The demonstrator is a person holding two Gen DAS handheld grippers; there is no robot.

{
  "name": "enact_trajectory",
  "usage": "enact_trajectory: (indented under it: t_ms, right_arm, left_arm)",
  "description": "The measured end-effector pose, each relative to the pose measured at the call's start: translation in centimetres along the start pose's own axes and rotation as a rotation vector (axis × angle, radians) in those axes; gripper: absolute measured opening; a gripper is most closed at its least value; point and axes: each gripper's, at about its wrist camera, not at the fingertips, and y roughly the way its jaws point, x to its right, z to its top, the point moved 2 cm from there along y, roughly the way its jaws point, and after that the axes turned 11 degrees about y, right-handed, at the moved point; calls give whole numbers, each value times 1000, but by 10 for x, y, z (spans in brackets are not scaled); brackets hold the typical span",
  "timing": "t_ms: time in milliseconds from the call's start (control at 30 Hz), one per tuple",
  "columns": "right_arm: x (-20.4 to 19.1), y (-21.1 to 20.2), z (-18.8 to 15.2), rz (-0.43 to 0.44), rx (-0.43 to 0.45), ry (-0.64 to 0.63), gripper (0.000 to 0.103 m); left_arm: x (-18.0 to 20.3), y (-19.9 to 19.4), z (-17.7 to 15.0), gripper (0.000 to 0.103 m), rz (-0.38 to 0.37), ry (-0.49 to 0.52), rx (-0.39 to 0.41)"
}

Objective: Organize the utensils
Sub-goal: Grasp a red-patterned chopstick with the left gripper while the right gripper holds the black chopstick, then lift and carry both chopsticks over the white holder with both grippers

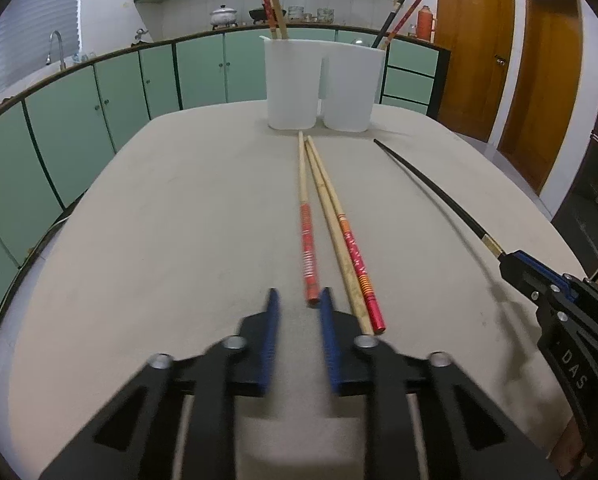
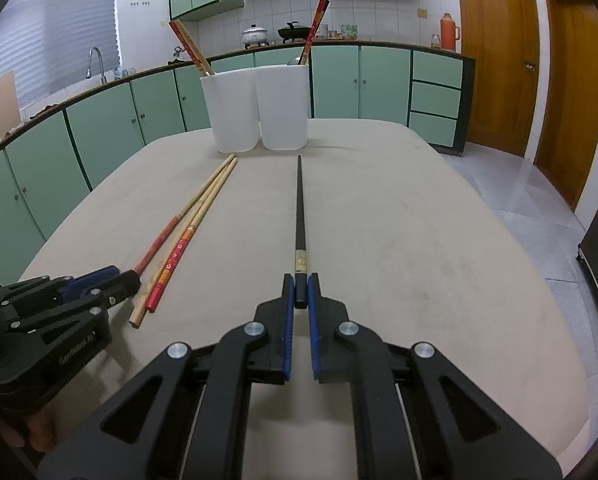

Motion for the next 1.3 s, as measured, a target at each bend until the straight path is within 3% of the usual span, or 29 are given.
enact_trajectory:
  t_ms: [67, 367, 667, 967, 1300]
  right_arm:
    - [0, 0, 0, -1, -2, -1, 6]
    - [-2, 0, 1, -1, -1, -25, 6]
    - [-3, -9, 4, 4, 23, -38, 6]
    - [-10, -21, 15, 19, 52, -65, 6]
    - [-19, -55, 58, 70, 124, -94, 6]
  left_arm:
    - [1, 1, 1, 6, 7, -1, 1]
    - [-2, -6, 1, 5, -12, -16, 8]
    - [-3, -31, 12, 5, -5, -3, 66]
    - [-5, -57, 29, 5, 7, -6, 149]
    - [-13, -94, 64, 5, 22, -5, 272]
